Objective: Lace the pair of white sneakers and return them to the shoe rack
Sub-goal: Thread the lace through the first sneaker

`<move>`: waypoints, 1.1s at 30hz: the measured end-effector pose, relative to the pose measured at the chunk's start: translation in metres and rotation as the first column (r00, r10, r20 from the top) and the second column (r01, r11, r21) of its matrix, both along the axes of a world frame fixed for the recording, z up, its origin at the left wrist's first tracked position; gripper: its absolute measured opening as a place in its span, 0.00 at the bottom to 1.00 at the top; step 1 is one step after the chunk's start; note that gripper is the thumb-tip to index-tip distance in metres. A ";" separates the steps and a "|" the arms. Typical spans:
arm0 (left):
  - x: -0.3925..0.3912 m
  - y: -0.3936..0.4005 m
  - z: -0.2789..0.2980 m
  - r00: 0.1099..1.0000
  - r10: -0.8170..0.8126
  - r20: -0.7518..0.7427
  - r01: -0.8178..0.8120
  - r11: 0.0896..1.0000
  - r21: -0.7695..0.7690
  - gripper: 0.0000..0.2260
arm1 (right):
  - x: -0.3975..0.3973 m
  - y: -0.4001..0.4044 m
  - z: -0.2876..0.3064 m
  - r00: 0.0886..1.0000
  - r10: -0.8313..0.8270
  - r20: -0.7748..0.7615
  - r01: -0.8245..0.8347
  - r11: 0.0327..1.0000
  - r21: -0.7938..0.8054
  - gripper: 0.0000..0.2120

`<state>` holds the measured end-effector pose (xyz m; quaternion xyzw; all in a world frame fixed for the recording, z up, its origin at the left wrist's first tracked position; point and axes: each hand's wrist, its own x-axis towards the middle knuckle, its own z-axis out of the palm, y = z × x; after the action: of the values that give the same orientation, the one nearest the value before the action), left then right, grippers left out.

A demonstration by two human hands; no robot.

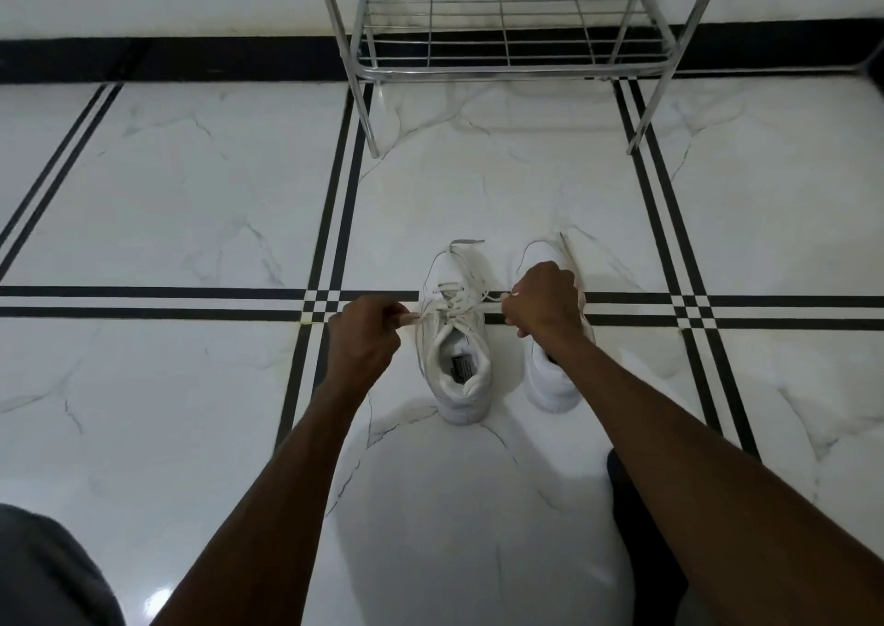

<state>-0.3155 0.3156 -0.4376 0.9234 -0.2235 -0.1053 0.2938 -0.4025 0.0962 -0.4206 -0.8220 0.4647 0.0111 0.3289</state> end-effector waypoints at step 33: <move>-0.023 -0.004 -0.007 0.986 0.162 -0.031 -0.161 0.987 0.020 0.07 | -0.024 0.016 0.017 0.897 0.438 -0.058 -0.396 0.740 -0.544 0.07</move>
<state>-0.3382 0.3117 -0.4444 0.9392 -0.1421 -0.0983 0.2968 -0.4261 0.1125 -0.4040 -0.9635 0.2402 -0.0778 0.0887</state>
